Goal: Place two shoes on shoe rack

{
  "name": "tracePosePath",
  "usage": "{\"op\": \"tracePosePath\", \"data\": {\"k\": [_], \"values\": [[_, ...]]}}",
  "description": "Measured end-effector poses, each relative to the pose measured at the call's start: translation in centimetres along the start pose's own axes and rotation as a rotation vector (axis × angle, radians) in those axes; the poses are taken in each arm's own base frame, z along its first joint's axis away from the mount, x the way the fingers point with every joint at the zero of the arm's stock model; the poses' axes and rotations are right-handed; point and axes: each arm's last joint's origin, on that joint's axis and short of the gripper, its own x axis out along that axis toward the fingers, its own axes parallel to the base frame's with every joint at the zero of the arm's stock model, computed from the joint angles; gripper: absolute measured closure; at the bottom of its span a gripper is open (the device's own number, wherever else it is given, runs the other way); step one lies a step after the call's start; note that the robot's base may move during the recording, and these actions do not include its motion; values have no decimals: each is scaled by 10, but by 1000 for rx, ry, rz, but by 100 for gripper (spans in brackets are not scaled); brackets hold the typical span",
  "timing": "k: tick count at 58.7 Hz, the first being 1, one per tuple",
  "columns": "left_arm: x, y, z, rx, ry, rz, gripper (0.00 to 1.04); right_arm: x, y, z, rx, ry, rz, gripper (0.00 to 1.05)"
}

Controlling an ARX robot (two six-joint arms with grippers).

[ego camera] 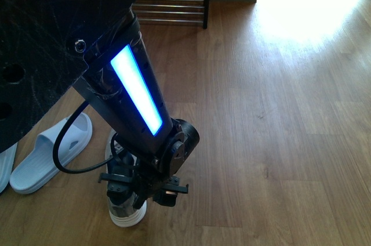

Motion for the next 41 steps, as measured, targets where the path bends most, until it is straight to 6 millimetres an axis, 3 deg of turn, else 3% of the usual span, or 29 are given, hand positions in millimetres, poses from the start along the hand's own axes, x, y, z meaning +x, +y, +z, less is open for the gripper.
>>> {"op": "tracePosePath", "data": {"k": [13,25,33,41], "values": [[1,1,0,35,-1,16,76,0,0,0,0,0,1,100],[-2,-1,2,10,-9,-45,102,0,0,0,0,0,1,100],[-10,2,3,36,-35,-86,103,0,0,0,0,0,1,100],[-39,8,13,79,-119,-128,103,0,0,0,0,0,0,100]]}}
